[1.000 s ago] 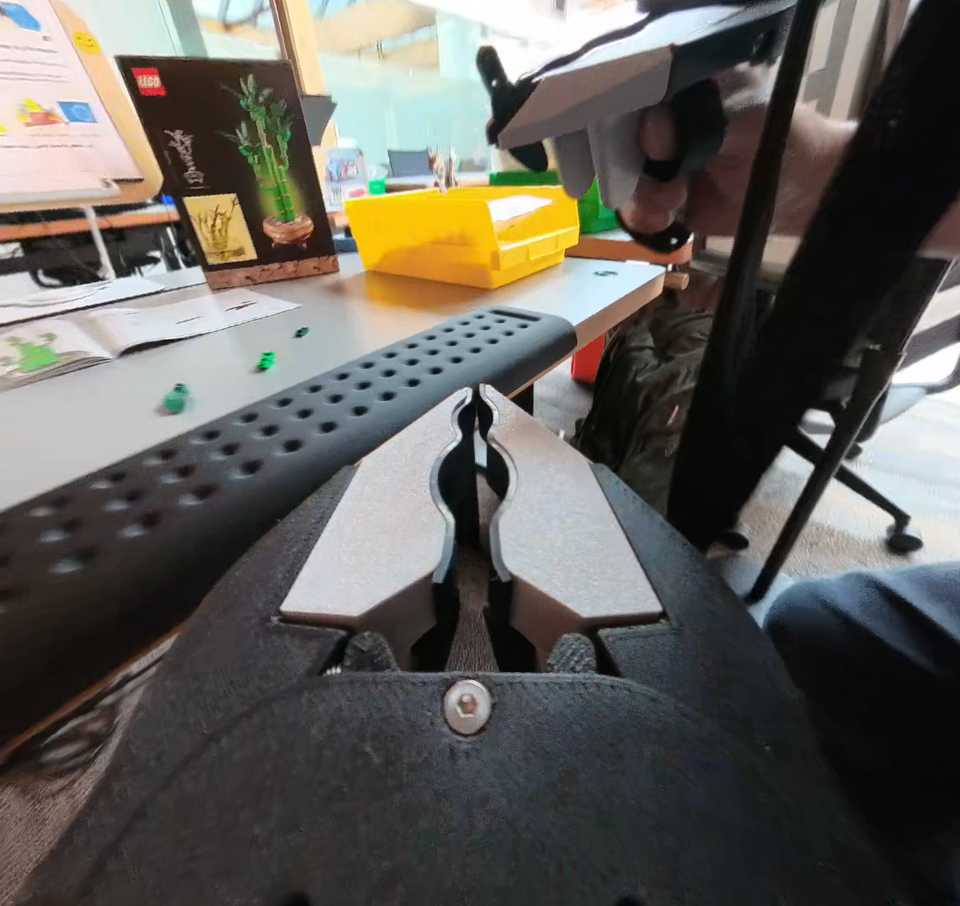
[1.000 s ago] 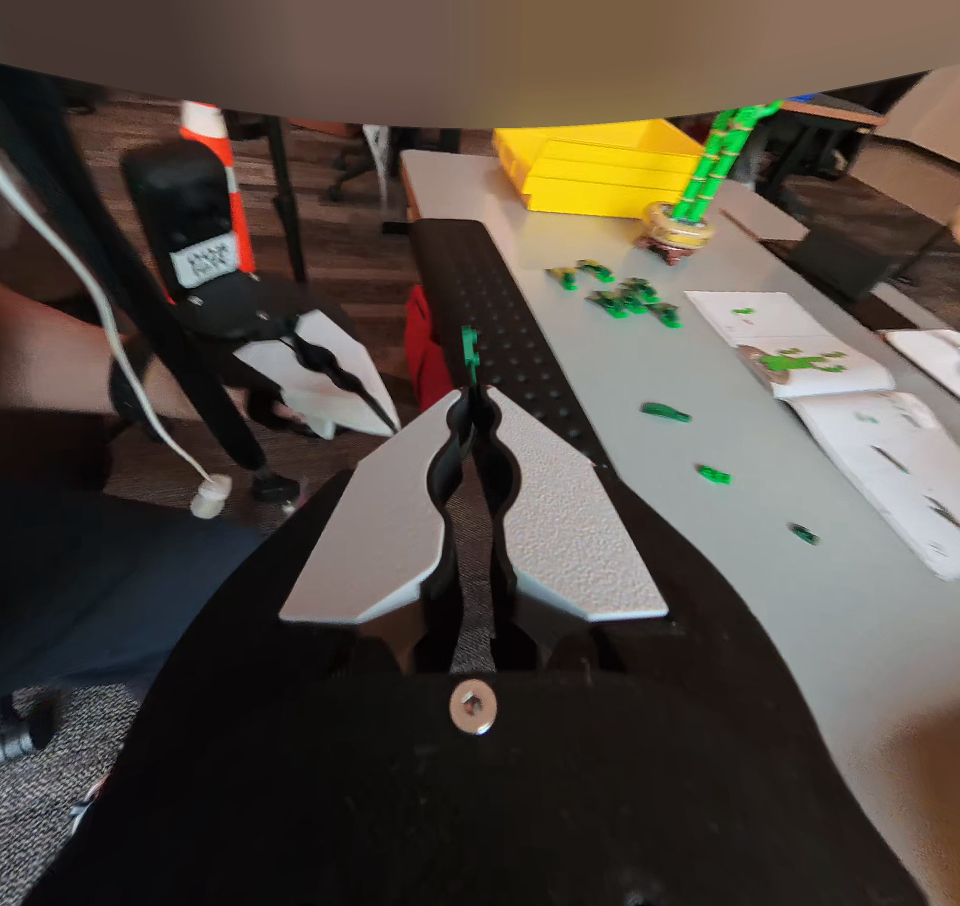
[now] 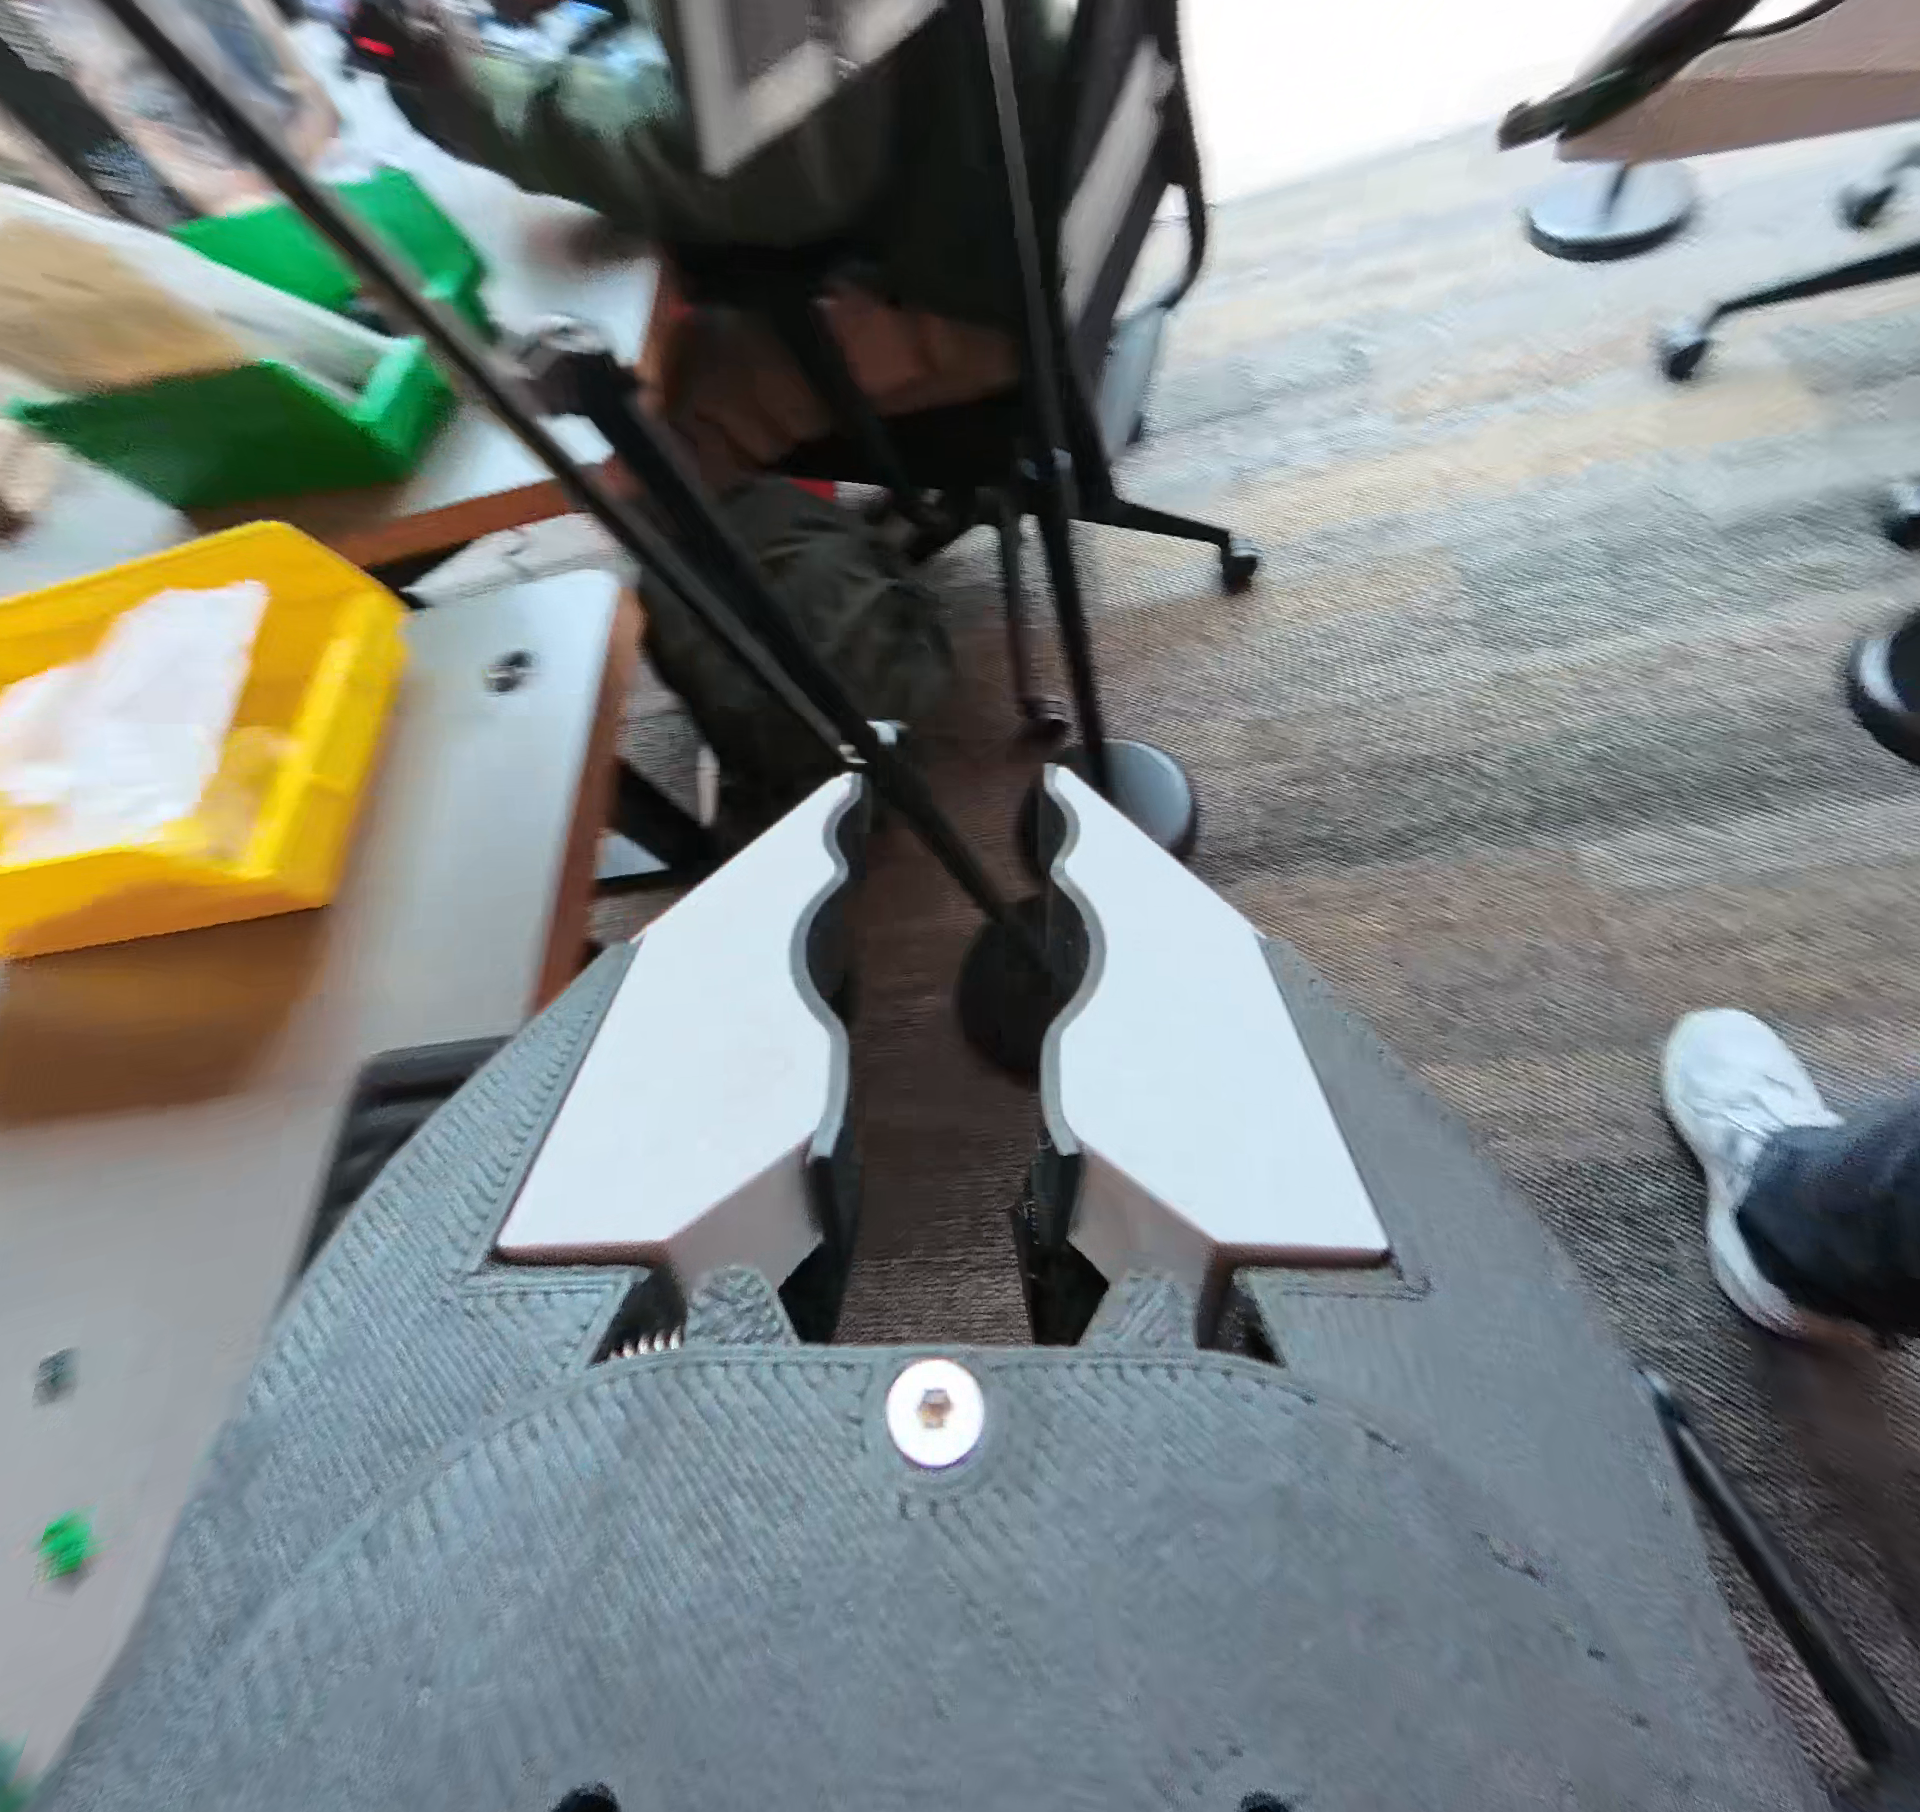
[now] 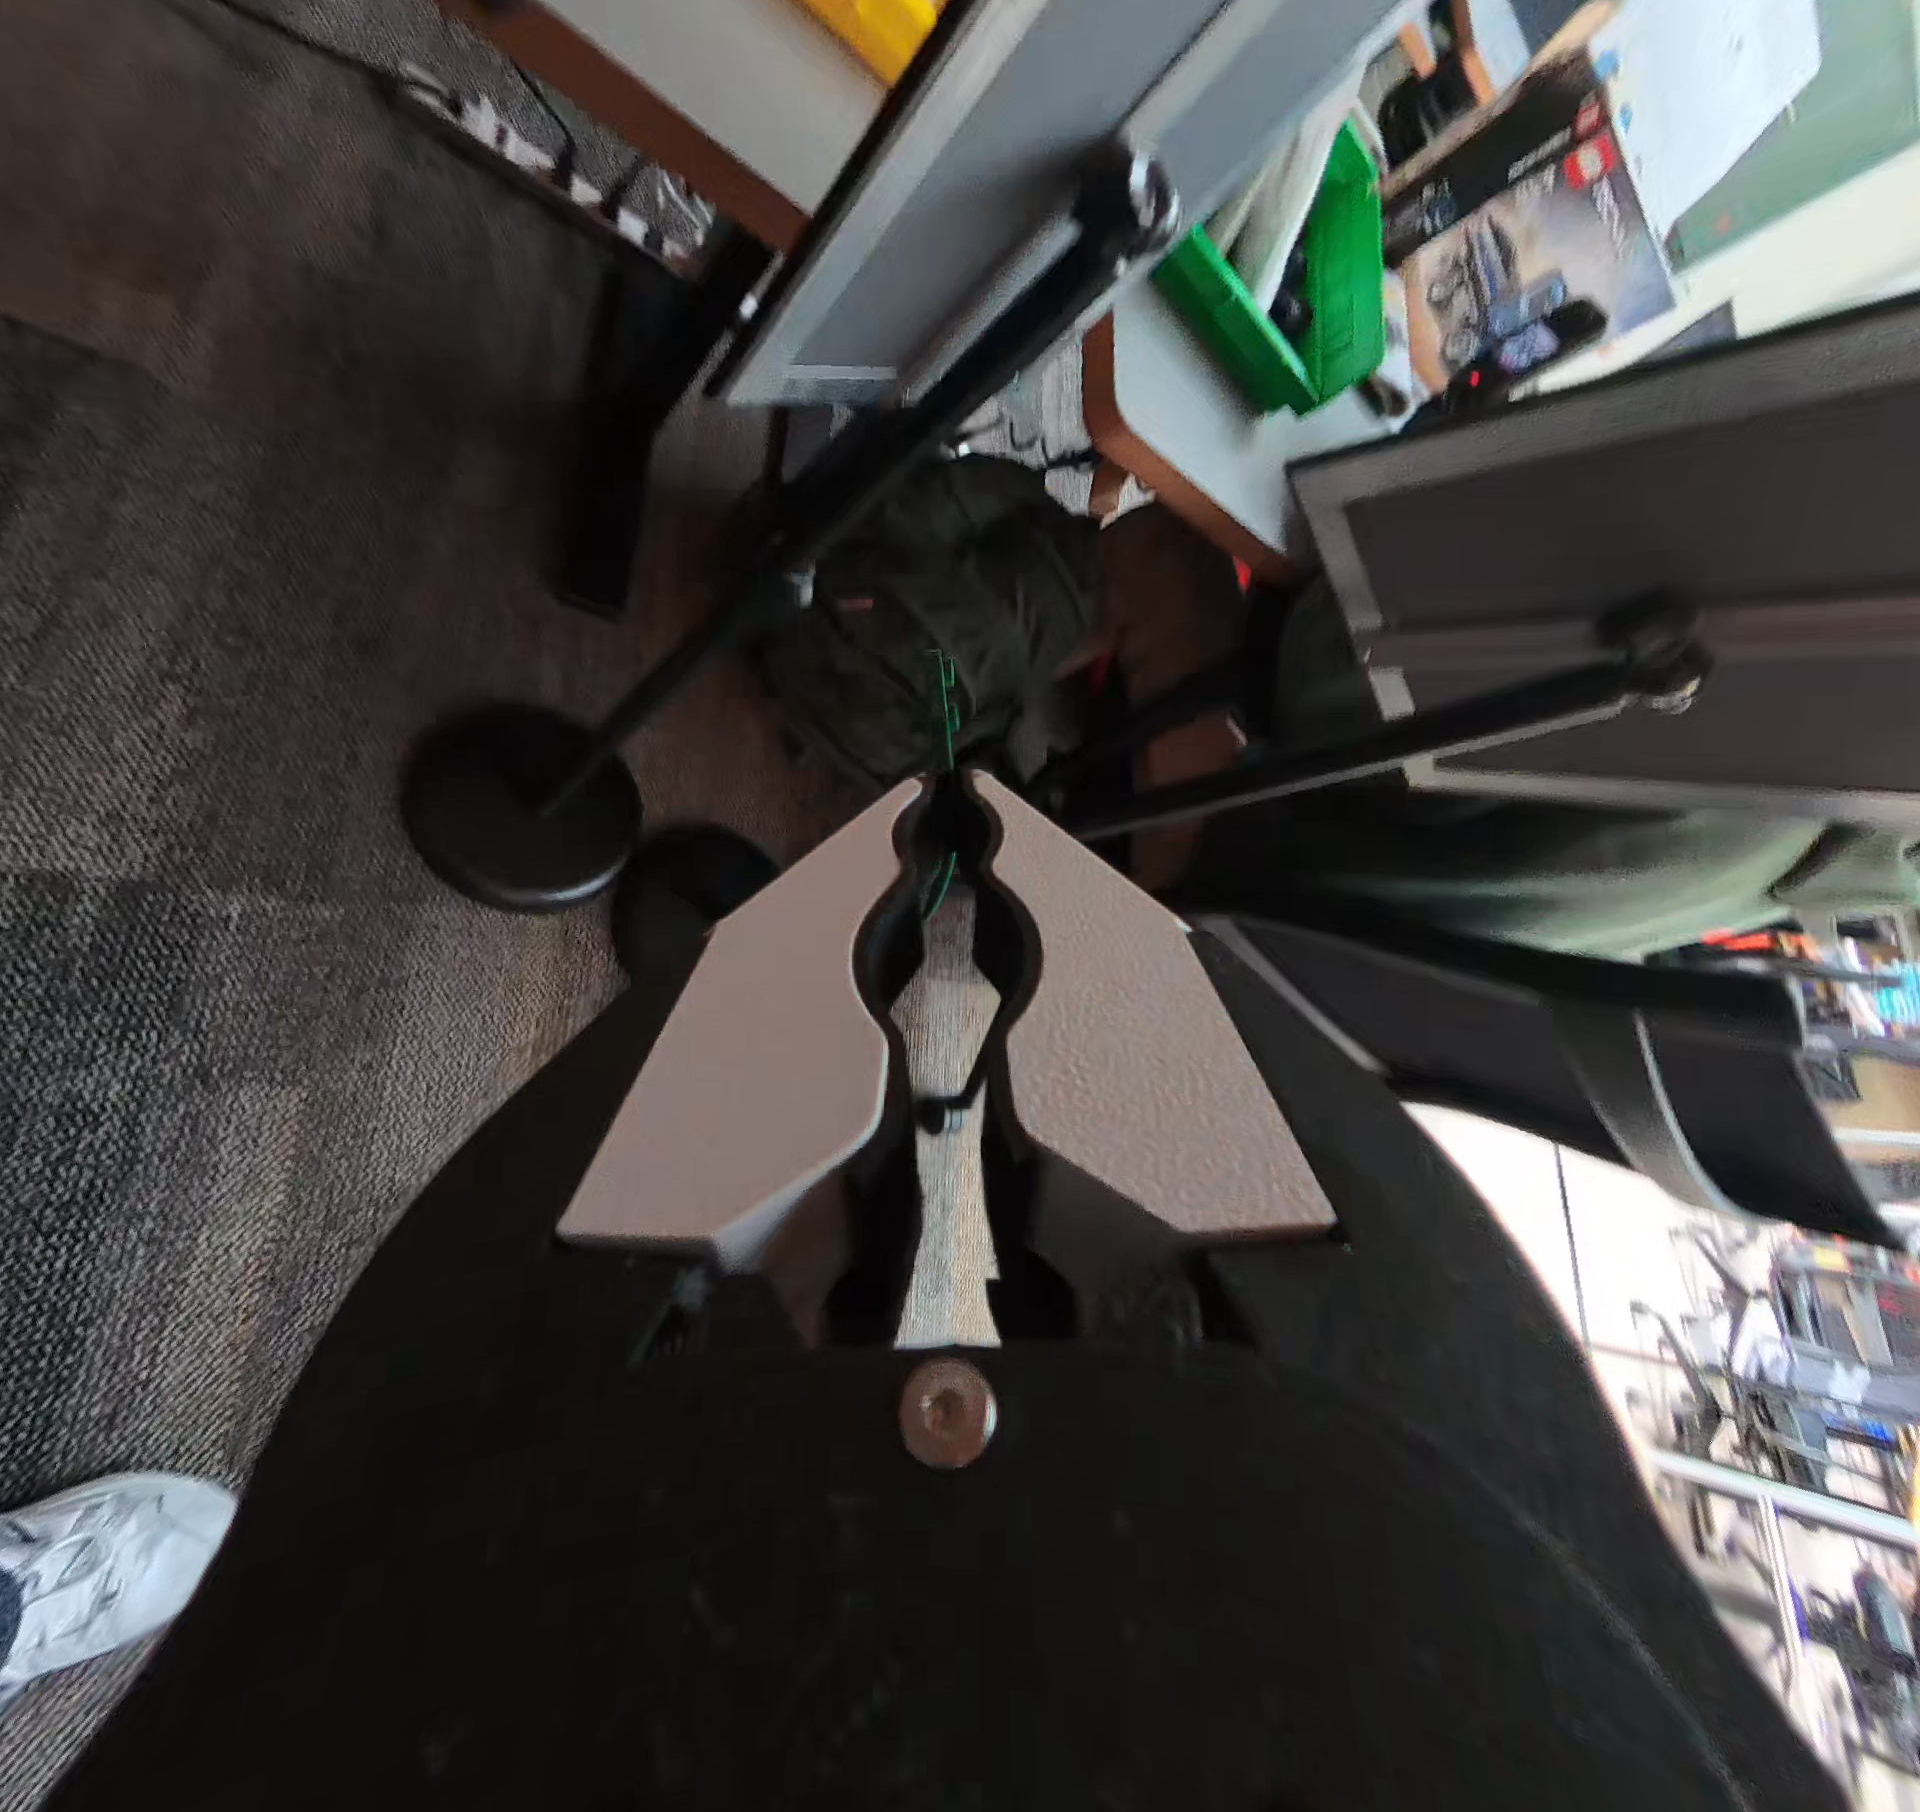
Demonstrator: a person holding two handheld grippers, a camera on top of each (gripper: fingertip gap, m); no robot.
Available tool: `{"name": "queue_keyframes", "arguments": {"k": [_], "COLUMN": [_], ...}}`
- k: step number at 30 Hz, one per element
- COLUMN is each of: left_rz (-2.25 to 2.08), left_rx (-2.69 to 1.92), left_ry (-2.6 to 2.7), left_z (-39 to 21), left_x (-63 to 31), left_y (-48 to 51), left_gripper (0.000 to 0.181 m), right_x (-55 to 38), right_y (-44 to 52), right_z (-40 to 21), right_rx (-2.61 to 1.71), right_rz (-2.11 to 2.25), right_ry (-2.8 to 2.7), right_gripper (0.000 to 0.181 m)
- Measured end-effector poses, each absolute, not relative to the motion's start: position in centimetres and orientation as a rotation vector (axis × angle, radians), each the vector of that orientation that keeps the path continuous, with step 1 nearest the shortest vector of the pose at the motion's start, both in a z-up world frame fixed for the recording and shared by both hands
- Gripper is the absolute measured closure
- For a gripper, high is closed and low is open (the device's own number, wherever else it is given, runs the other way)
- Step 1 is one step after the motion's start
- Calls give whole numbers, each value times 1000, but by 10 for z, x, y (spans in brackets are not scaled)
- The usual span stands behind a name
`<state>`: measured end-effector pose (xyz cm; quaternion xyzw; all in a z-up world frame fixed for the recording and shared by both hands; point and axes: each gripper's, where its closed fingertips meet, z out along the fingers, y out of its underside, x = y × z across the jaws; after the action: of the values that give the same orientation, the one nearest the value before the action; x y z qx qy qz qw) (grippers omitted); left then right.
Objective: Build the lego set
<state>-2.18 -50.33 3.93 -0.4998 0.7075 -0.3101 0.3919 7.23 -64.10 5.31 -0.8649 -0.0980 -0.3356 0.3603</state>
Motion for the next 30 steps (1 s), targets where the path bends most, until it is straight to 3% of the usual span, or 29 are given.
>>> {"name": "queue_keyframes", "arguments": {"k": [8,12,19,27,30], "left_rz": [-778,-652,-417,-251,-258], "left_rx": [-938,-1082,-1111,-1072,-1114], "left_ry": [1665,1668,1524,1386,1356], "left_z": [-16,-39,45,114,108], "left_x": [-87,-192,-294,-377,-380], "left_y": [-596,-583,-547,-503,-479], "left_gripper": [151,129,111,114,110], "right_x": [-47,-141,-231,-267,-258], "right_y": [-696,-689,-668,-654,-634], "right_z": [-19,-46,30,92,91], "right_rx": [-2164,-2194,-2010,-1902,-1904], "right_rz": [-1156,-983,-1096,-1179,-1218], "right_ry": [-90,-34,-178,-235,-277], "right_gripper": [181,181,181,181,181]}}
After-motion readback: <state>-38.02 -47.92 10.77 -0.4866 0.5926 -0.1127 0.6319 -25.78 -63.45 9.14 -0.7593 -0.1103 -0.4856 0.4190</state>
